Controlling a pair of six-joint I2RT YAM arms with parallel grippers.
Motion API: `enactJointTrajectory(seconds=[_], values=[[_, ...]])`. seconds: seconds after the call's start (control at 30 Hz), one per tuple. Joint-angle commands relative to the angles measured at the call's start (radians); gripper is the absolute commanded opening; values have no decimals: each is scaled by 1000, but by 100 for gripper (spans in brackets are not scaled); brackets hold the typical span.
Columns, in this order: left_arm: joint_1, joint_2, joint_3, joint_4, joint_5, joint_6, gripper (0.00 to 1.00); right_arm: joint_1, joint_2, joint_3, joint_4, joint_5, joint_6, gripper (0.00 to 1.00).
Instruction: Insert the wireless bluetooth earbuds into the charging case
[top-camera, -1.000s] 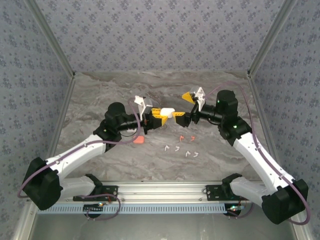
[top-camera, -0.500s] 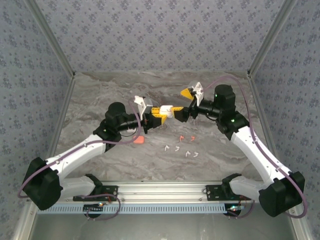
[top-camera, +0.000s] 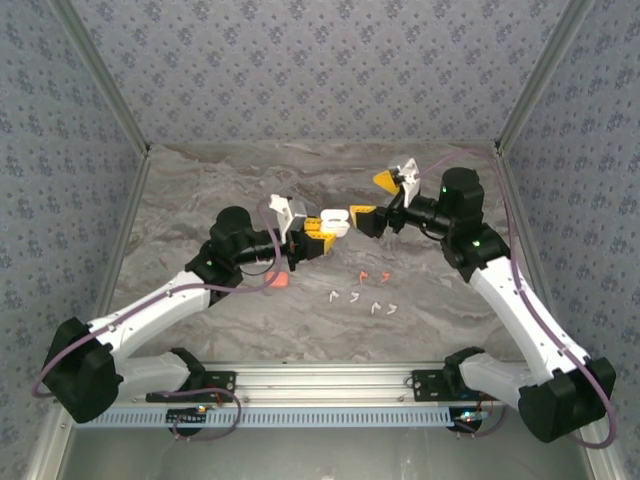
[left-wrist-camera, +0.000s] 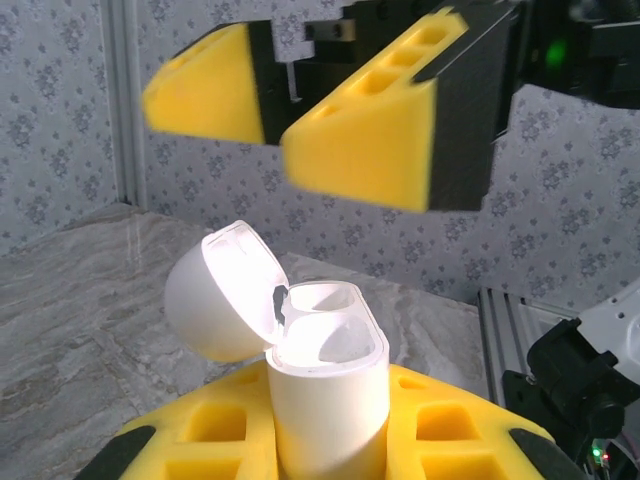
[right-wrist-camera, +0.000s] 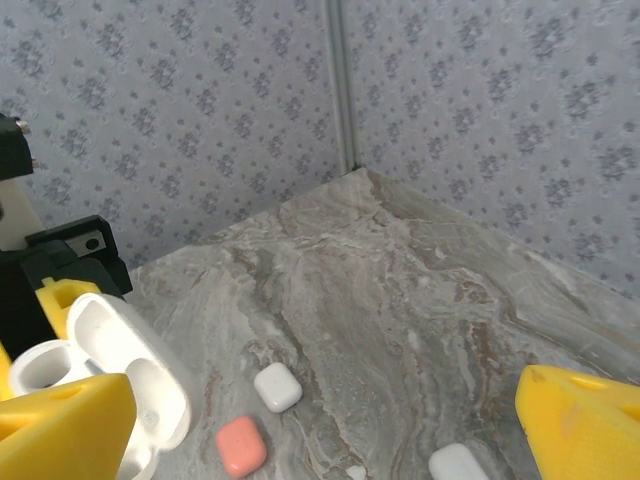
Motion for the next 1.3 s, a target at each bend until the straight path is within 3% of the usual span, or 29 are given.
enactJointTrajectory(seconds=[0.0,0.13,0.3,0.47,0.67,0.8,1.27], values=[[-4,-50,-26,51,-53,19,3,-11,-52,28,-156,116,47,100],[-4,-92,-64,77,-105,34,3,-17,-62,16,-353,256,104,100],[-4,-130,-84,72,-146,63,3,-16,-58,-37,-540,346,199,96],[-4,-147,-86,50,-161,82,3,-8,-47,-157,-646,388,342,81],[-4,-142,-82,49,-159,97,3,49,-45,-342,-644,482,470,72],[-4,-131,-67,35,-156,107,3,62,-19,-432,-565,468,515,67],[-4,-111,-57,36,-144,98,3,106,139,-449,-465,514,521,49]])
